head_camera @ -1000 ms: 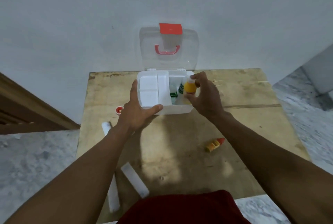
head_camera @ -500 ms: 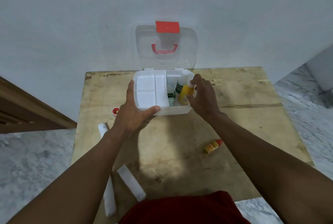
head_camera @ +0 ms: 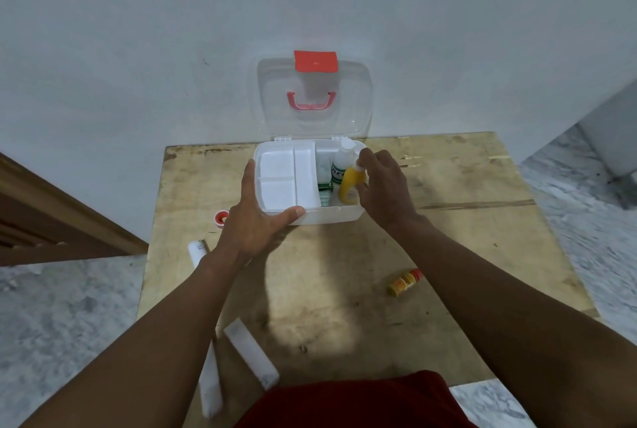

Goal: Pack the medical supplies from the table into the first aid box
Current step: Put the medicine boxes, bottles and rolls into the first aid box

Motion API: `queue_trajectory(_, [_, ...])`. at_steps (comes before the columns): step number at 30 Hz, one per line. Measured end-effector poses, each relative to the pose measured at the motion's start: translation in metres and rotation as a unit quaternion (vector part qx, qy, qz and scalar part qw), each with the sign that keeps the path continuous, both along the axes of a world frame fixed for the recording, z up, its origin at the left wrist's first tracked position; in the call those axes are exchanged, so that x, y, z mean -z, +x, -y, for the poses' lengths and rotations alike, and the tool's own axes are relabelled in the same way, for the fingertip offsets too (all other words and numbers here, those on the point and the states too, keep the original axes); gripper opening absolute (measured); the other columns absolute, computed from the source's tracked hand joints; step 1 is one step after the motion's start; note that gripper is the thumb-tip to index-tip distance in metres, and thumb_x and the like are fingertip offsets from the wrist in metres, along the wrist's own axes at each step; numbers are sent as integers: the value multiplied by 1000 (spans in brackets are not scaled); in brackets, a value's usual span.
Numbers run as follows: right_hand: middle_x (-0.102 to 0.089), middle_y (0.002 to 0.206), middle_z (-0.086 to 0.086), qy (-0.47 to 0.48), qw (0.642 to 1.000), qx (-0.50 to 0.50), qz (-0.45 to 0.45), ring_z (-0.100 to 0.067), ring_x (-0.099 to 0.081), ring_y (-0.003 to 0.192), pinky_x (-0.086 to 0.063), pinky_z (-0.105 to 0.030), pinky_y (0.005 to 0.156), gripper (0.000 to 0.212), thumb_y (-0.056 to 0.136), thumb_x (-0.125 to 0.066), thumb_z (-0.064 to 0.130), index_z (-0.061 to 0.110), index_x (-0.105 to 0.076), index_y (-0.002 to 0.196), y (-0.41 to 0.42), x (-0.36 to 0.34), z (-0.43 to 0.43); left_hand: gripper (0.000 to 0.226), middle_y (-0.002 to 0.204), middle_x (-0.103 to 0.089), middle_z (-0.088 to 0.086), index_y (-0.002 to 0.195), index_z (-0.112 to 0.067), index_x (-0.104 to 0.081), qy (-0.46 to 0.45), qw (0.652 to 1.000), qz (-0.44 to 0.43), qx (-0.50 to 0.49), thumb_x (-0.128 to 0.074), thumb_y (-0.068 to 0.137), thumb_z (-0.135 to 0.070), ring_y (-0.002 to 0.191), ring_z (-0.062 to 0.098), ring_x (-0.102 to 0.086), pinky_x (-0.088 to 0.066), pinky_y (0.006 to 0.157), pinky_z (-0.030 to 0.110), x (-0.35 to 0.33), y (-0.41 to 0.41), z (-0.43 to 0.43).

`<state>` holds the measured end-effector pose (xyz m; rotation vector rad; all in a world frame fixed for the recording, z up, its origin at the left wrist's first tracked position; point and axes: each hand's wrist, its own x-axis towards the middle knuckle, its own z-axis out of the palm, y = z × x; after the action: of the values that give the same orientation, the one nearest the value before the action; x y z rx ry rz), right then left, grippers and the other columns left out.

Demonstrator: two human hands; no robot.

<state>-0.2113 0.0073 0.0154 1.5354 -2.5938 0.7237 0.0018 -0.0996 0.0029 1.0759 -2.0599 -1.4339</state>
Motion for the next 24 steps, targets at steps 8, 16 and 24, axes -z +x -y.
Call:
queue_trajectory(8, [-55,98,-16,-1,1000,5,22,-24,-46,82,-43,-34,66,44,71,-71,-7,4,-51,109,2,-1,0,105,115,-39,-48,149,-40,-10,9,1000,4,-3,-82,72,-44,102,-25,-44,-44,77,13,2,1,0])
queue_trajectory(16, [-56,102,-16,5,1000,1,20,-28,-52,88,-50,-37,71,51,70,-72,-6,9,-50,113,1,-1,-1,108,125,-46,-24,150,-40,-9,4,1000,8,2,-82,71,-48,113,9,-51,-50,88,30,1,1,1])
queue_trajectory(24, [-57,99,-17,4,1000,17,0,-31,-53,88,-44,-35,74,47,73,-74,0,8,-57,115,4,-6,-6,108,123,-46,-26,150,-38,-9,6,1000,21,-1,-82,71,-47,109,4,-52,-51,89,32,-1,0,1])
